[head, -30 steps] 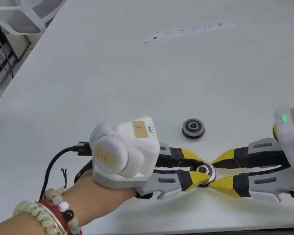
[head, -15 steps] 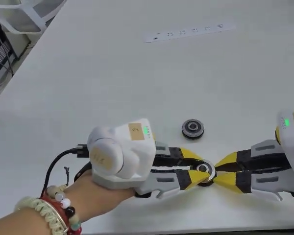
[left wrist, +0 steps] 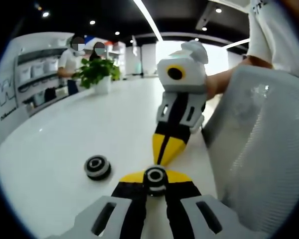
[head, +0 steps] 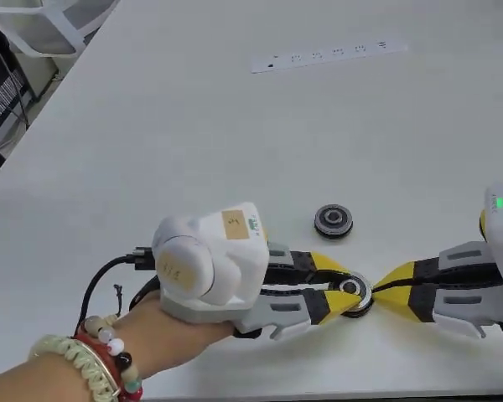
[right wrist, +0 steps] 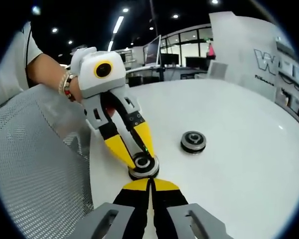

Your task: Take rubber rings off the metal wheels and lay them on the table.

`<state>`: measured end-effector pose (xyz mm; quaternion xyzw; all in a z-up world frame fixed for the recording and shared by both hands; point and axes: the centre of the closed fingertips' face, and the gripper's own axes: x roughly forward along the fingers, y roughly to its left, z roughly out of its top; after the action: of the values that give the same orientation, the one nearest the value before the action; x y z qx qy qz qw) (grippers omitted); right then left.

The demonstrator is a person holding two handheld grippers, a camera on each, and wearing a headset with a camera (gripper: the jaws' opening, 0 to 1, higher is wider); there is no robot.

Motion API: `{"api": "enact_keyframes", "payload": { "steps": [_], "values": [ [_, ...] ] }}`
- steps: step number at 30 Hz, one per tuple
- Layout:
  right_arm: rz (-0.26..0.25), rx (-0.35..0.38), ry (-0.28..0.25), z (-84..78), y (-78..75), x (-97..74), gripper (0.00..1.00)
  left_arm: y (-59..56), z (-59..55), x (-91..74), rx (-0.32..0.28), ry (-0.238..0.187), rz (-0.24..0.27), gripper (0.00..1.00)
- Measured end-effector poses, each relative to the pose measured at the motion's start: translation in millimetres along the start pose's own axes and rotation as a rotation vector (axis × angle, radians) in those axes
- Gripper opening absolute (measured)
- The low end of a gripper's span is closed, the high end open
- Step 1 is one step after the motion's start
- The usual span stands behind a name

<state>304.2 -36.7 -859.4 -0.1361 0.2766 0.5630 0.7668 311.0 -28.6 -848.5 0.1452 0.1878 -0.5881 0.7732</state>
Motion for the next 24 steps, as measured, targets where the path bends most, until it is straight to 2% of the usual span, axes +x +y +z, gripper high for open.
{"api": "enact_keyframes", "payload": {
  "steps": [2,5,8,9,12,14,17,20,24],
  "values": [
    [-0.012,-0.018,0.006,-0.5,-1.3,0.3,0.0,0.3,0.1,-0.1,-0.001,0.0,0.002,0.14],
    [-0.016,-0.008,0.008,-1.2,-2.6,1.4,0.0,0.4,0.1,-0.2,-0.001,0.001,0.004,0.14],
    [-0.016,0.019,-0.033,-1.2,-4.0,1.1,0.0,0.7,0.0,-0.6,0.0,0.001,0.006,0.14],
    [-0.018,0.127,-0.019,-4.8,-2.2,0.6,0.0,0.6,0.1,-0.7,-0.003,-0.001,0.004,0.14],
    [0.005,0.203,-0.021,-2.1,-3.8,-0.1,0.0,-0.6,0.1,-0.7,0.004,-0.004,0.002,0.14],
    [0.032,0.314,-0.013,-4.1,-3.2,0.1,0.0,-1.3,0.2,-0.5,0.005,-0.005,0.0,0.14],
    [0.043,0.398,-0.043,-2.8,-6.2,-0.7,0.0,-1.4,0.0,-0.5,0.008,-0.009,0.0,0.14],
    [0.065,0.514,-0.082,1.3,-5.4,-3.6,0.0,-1.2,-0.3,-0.9,0.003,-0.022,-0.001,0.14],
    [0.093,0.586,-0.107,5.0,-5.4,-5.2,0.0,-1.2,-0.4,-0.8,0.004,-0.023,0.0,0.14]
  ]
}}
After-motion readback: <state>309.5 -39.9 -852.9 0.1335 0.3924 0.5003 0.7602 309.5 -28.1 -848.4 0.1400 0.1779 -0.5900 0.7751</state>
